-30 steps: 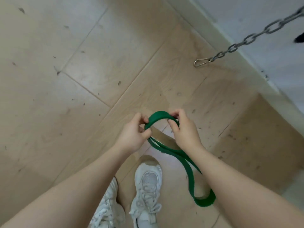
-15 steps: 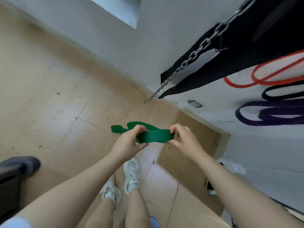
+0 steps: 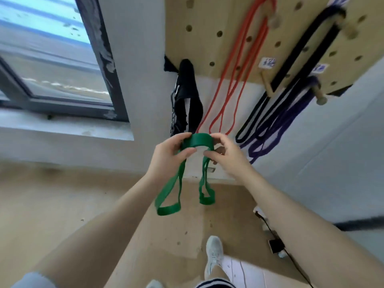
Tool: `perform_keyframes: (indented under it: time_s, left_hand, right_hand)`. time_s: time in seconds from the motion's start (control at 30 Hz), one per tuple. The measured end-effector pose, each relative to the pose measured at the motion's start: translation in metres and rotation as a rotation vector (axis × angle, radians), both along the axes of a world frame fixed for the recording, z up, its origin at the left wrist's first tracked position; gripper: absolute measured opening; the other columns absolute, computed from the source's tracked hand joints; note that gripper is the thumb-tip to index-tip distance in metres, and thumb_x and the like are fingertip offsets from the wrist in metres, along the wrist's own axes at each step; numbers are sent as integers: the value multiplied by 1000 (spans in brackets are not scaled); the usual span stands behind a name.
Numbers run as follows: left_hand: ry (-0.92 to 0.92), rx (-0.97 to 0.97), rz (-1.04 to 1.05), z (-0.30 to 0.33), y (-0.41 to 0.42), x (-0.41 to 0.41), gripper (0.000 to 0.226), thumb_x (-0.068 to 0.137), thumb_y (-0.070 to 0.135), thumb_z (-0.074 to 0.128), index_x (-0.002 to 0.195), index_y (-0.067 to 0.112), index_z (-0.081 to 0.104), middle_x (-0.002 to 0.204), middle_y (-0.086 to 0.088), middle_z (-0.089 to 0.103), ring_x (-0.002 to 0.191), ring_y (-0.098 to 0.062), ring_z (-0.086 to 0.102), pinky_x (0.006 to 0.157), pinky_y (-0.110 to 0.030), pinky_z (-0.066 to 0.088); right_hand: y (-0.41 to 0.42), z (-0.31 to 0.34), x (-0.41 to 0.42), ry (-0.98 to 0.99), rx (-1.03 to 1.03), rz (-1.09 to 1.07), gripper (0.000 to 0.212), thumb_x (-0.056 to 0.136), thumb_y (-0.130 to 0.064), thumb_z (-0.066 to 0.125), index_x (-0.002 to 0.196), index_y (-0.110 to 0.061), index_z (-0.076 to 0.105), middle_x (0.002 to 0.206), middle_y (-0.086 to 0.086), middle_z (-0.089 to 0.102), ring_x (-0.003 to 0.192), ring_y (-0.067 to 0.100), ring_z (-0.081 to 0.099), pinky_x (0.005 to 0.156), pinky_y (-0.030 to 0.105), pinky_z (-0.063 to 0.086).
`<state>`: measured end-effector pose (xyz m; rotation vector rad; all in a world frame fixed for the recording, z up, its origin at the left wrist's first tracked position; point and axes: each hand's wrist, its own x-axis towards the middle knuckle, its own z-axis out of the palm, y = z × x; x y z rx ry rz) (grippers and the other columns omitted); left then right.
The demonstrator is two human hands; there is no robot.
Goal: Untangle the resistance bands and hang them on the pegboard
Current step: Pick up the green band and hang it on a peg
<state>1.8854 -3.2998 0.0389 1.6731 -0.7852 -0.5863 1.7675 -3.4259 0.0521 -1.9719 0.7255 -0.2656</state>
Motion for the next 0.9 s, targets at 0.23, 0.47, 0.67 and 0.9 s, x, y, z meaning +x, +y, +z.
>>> perform_keyframes:
  time_s: [0.23,0.47,0.67,0.9]
  left_hand:
    - [47,-157,-103,50,-70,-25,35,83,10,65,115,19,55,112,0,65,102,-10,64,88,-25,52]
    - [-81,-147,-104,69,-160,-54,23,86,16,64,107,22,58,100,12,64,94,3,61,82,-13,50]
    - [-156,-162,-22,84,-226,-37,20,87,21,61,104,30,56,97,22,59,94,2,56,84,-13,43]
    - [23,-85,29,69,-277,-16,13,92,21,54,101,29,54,103,7,64,99,-11,61,91,-36,52]
  right_hand:
    - [-43,52,-38,-233,-45,-154,33,91,-23,57,119,-34,42,110,0,59,73,10,64,65,27,56]
    - [-124,68,-67,-257,-46,-204,23,93,-18,53,110,-28,42,100,-3,59,67,17,62,66,33,57]
    - [-185,82,-35,-451,-9,-321,19,90,-22,58,105,-25,46,107,3,62,80,13,61,66,24,52]
    - [-238,73,7,-368,-160,-328,12,92,-31,55,98,-21,55,88,-11,61,83,2,59,73,12,44]
